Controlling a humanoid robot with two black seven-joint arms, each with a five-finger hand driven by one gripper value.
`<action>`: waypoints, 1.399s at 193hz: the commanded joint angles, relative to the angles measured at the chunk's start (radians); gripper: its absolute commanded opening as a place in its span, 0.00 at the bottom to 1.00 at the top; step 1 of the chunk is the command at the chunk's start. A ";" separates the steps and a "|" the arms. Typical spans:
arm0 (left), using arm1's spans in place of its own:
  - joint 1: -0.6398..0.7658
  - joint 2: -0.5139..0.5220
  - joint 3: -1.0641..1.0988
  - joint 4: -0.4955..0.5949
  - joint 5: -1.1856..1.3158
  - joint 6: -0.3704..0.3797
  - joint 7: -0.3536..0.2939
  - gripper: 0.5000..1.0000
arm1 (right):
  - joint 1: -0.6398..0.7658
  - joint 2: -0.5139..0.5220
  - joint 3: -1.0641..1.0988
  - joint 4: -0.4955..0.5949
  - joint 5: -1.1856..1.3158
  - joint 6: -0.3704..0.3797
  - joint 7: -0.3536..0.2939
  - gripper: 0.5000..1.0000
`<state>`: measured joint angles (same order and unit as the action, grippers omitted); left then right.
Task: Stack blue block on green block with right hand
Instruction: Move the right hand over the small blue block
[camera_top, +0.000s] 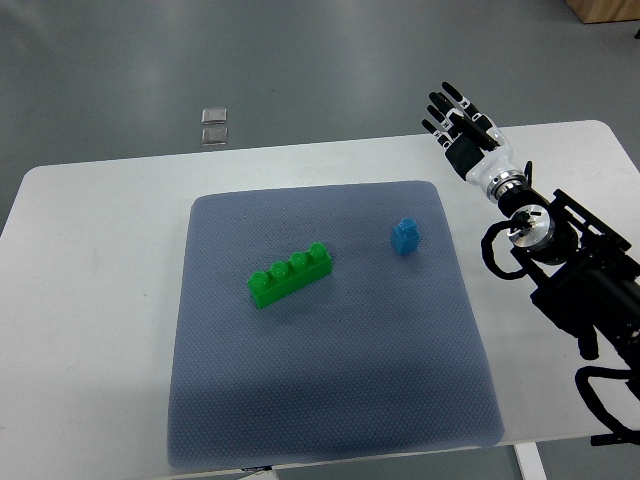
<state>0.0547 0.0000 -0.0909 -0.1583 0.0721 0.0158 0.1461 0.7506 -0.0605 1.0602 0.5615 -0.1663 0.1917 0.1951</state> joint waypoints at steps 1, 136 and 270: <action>0.001 0.000 -0.001 0.002 0.000 0.000 0.004 1.00 | -0.002 -0.001 0.001 0.001 0.001 0.000 0.000 0.85; -0.016 0.000 -0.001 0.000 0.000 0.000 0.001 1.00 | 0.282 -0.220 -0.571 0.006 -0.176 0.204 -0.029 0.85; -0.016 0.000 -0.003 -0.001 0.000 0.001 0.001 1.00 | 0.828 -0.243 -1.519 0.255 -0.576 0.319 -0.103 0.85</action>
<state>0.0385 0.0000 -0.0927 -0.1588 0.0721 0.0158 0.1472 1.5994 -0.3259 -0.4613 0.8161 -0.7515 0.5199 0.1011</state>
